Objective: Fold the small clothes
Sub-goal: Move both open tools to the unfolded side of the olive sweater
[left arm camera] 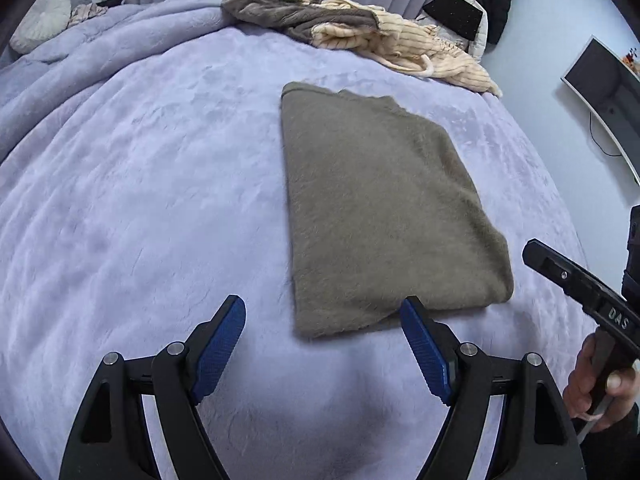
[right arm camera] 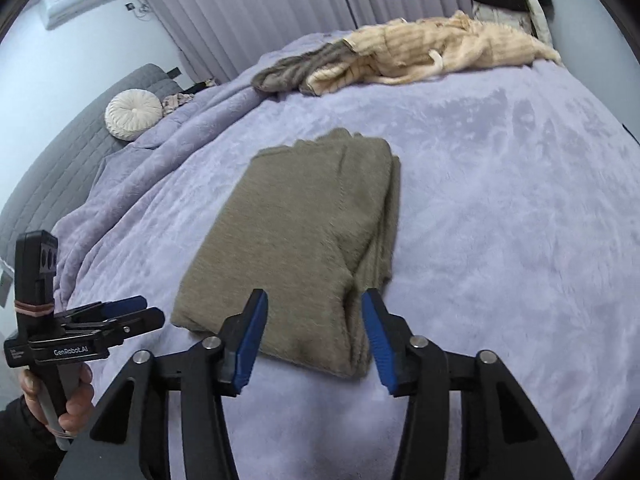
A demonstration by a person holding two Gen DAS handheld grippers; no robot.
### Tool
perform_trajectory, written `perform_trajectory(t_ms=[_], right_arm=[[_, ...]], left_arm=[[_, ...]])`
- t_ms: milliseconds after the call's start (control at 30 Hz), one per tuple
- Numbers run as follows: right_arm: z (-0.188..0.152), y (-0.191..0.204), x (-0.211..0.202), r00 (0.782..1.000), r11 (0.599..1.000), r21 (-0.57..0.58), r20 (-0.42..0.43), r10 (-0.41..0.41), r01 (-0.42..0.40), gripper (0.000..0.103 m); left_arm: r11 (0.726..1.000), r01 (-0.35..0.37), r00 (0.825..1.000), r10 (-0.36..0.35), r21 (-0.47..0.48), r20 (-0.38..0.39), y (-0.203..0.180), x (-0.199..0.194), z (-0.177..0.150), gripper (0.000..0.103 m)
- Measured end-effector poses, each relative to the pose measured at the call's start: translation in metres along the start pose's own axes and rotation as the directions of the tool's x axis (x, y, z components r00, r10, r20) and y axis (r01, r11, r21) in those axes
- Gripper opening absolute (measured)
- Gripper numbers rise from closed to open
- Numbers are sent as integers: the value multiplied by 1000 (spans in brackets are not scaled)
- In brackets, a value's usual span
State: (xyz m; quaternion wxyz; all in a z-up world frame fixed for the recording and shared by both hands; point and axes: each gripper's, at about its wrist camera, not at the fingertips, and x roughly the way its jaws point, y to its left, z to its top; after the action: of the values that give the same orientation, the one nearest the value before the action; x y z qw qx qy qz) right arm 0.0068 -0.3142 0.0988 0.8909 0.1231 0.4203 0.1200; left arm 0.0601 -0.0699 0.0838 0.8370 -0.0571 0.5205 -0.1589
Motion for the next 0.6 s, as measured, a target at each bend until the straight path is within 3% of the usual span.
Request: perform_trajectory(t_ms=[67, 200, 267, 333, 400, 467, 567, 600], right_arm=[[4, 13, 7, 999, 999, -36, 7, 40, -40, 56], [4, 9, 41, 987, 991, 11, -94, 133, -132, 56], [1, -4, 55, 988, 995, 54, -128, 90, -84, 54], [0, -19, 63, 987, 995, 88, -145, 66, -54, 45], [-1, -27, 58, 988, 991, 113, -131, 83, -69, 43], [0, -26, 48, 993, 997, 76, -115, 34, -26, 43], [1, -28, 31, 986, 989, 7, -76, -148, 149, 69], [2, -33, 25, 988, 990, 11, -62, -139, 140, 70]], left_arm=[[999, -26, 1000, 26, 24, -11, -9, 14, 10, 81], [993, -114, 991, 115, 28, -73, -10, 46, 15, 81], [993, -111, 990, 113, 26, -88, -9, 52, 13, 83], [992, -123, 989, 126, 35, -82, -10, 52, 12, 91], [992, -114, 989, 119, 56, -84, -12, 51, 12, 91], [992, -106, 990, 111, 62, -86, -12, 48, 12, 91], [995, -86, 991, 91, 49, -96, -5, 44, 14, 91], [997, -70, 992, 74, 39, -105, -3, 44, 16, 91]])
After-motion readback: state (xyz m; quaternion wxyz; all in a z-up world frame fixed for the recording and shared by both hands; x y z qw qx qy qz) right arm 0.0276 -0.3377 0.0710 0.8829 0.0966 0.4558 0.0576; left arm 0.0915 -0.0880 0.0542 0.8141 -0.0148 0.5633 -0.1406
